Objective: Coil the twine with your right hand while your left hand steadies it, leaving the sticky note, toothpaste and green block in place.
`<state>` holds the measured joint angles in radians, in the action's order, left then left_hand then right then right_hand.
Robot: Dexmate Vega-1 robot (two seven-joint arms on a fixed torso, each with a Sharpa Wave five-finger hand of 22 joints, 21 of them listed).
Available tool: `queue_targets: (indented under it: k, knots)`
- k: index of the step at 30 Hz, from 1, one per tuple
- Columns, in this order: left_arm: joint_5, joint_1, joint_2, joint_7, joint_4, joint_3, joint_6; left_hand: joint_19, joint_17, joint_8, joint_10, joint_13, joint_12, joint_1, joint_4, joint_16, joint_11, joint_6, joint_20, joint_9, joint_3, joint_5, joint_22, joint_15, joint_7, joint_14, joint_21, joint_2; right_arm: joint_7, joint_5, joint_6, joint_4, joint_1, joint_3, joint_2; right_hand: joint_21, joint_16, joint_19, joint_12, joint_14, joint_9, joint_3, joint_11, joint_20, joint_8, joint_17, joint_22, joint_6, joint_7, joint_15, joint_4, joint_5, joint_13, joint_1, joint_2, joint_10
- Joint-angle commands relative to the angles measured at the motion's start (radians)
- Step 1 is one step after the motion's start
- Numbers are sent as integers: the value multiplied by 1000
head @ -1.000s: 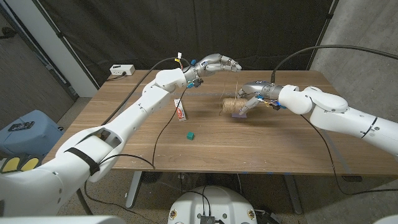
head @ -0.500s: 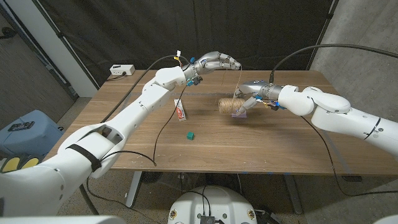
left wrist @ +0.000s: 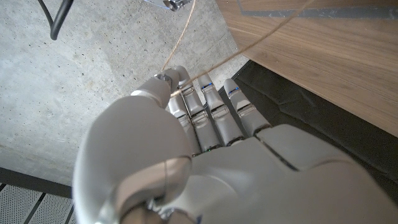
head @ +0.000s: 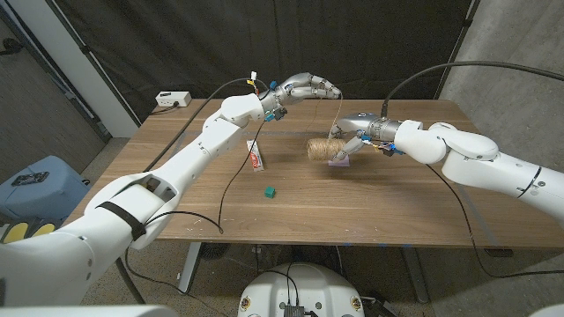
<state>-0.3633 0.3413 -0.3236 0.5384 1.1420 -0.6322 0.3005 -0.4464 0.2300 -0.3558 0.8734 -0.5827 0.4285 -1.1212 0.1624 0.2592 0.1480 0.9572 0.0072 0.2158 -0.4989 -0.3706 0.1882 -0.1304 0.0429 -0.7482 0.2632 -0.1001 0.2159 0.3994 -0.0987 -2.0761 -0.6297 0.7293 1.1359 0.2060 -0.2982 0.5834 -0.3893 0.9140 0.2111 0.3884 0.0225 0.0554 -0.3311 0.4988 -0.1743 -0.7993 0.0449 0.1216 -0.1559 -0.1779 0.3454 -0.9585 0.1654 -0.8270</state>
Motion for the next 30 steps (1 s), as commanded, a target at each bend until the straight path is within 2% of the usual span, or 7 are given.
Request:
queue_targets:
  k: [1, 3, 30]
  knots:
    - [-8, -5, 12, 5, -26, 3, 2, 2, 3, -3, 9, -5, 0, 0, 3, -4, 0, -1, -1, 3, 4, -7, 4, 0, -3, 2, -1, -3, -2, -3, 1, -8, -6, -9, 4, 1, 3, 12, -7, 3, 6, -3, 151, 83, -7, 4, -3, -205, -196, 117, -1, -3, 5, -159, -171, -156]
    - [-14, -4, 15, 8, -30, 6, 0, 2, 2, -3, 9, -5, -2, 0, 3, -5, -6, -2, -1, 3, 3, -8, 4, 1, -4, 2, -1, -3, -1, -4, -2, -10, -7, -9, 5, 1, 4, 12, -7, 2, 6, -2, 151, 83, -7, 3, -3, -205, -196, 118, -1, -4, 6, -159, -171, -156]
    - [-16, 26, 3, -28, -1, 33, -45, -8, 2, -11, 33, -9, 0, 1, 3, -2, 0, 19, -4, 3, 4, -9, 4, -2, -7, -15, 4, -1, 6, -12, 9, -32, -14, -15, 16, 0, 10, 11, -3, 7, 6, -6, 150, 82, -7, 7, -3, -207, -195, 119, -2, -4, 6, -158, -175, -158]
